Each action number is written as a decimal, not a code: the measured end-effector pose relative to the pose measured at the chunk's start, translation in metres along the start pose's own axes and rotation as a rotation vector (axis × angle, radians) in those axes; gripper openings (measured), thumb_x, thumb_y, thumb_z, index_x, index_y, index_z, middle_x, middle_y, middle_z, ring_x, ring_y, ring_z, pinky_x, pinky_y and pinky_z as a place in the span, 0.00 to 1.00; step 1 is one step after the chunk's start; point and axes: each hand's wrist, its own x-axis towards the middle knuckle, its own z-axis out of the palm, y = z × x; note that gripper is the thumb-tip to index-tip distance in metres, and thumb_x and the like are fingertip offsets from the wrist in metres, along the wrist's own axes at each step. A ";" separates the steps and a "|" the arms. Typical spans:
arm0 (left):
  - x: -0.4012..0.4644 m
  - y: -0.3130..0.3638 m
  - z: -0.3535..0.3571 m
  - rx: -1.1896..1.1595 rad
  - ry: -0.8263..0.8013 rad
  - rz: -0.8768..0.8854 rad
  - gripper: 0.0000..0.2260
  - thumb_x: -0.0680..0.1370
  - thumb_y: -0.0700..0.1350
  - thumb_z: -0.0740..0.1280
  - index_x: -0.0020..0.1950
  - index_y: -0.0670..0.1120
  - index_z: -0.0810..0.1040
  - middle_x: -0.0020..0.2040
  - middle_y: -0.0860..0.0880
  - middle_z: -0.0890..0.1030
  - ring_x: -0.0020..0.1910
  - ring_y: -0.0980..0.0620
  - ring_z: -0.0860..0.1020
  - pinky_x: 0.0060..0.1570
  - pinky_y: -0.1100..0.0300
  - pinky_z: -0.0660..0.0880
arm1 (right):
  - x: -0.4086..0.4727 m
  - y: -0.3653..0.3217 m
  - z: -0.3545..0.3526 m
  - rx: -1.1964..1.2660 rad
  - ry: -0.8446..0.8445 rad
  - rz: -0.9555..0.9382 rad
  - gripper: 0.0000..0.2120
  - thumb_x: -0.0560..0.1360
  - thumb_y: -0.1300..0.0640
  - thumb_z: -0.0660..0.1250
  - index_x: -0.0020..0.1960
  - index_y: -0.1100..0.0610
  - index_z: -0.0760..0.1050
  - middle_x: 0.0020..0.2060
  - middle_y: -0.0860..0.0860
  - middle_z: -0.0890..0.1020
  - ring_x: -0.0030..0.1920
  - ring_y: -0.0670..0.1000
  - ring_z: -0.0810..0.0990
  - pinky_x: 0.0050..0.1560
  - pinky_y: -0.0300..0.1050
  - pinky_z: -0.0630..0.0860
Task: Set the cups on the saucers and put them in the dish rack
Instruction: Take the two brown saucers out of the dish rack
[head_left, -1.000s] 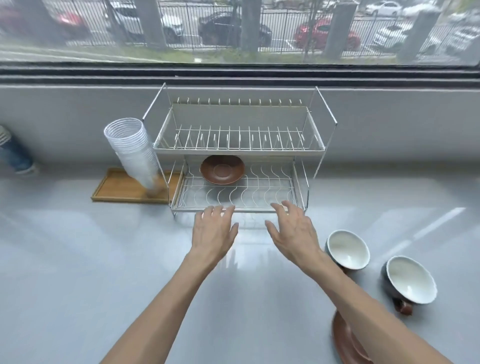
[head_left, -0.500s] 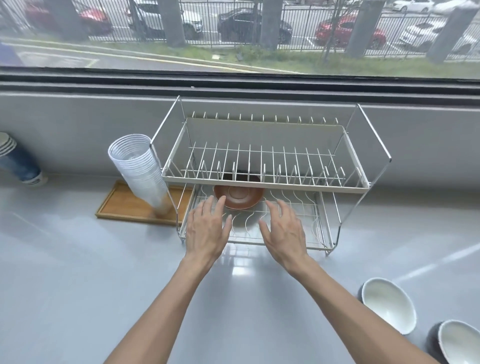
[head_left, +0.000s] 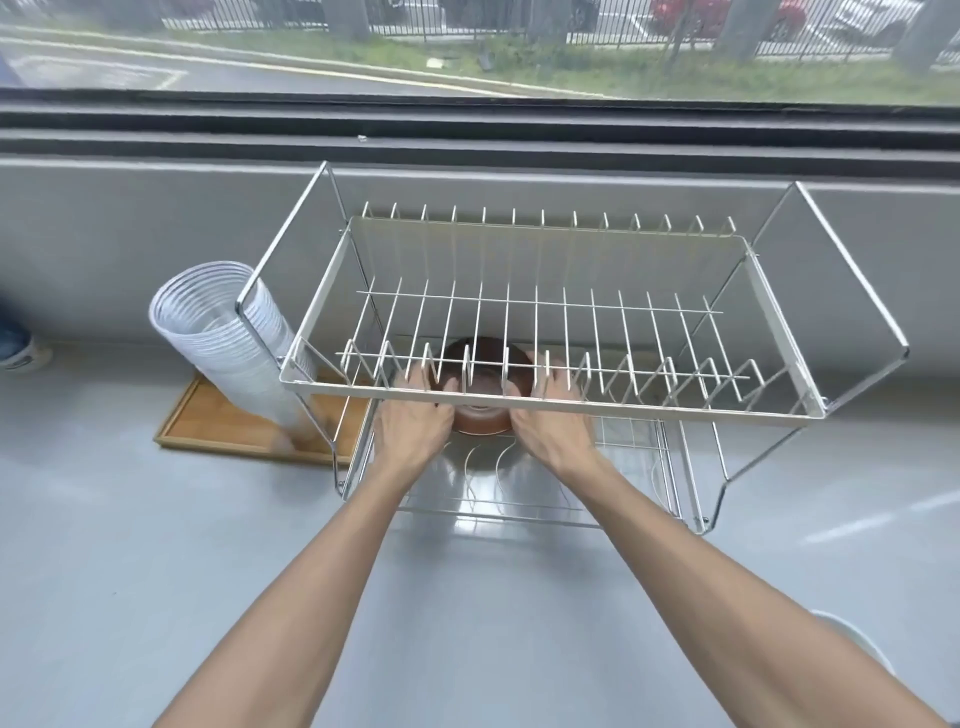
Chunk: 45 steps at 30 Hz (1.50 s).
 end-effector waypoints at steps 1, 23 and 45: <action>0.003 0.001 -0.001 -0.034 -0.017 -0.040 0.22 0.81 0.55 0.60 0.70 0.44 0.70 0.62 0.39 0.77 0.61 0.35 0.76 0.60 0.46 0.73 | 0.004 0.001 0.001 -0.019 -0.108 0.029 0.25 0.84 0.47 0.52 0.75 0.60 0.65 0.71 0.63 0.70 0.69 0.64 0.70 0.68 0.59 0.65; -0.038 0.002 0.005 -0.426 -0.103 -0.156 0.24 0.74 0.62 0.61 0.63 0.48 0.72 0.63 0.43 0.79 0.60 0.42 0.78 0.58 0.41 0.77 | -0.046 0.005 -0.019 0.590 0.126 0.169 0.22 0.77 0.45 0.63 0.64 0.59 0.74 0.59 0.56 0.79 0.61 0.58 0.77 0.59 0.50 0.72; -0.195 0.003 0.012 -0.504 -0.193 -0.045 0.28 0.70 0.65 0.63 0.69 0.64 0.66 0.61 0.46 0.78 0.59 0.42 0.80 0.60 0.43 0.77 | -0.215 0.052 -0.016 0.740 0.250 0.203 0.24 0.73 0.45 0.66 0.68 0.50 0.73 0.62 0.51 0.79 0.63 0.52 0.77 0.66 0.53 0.72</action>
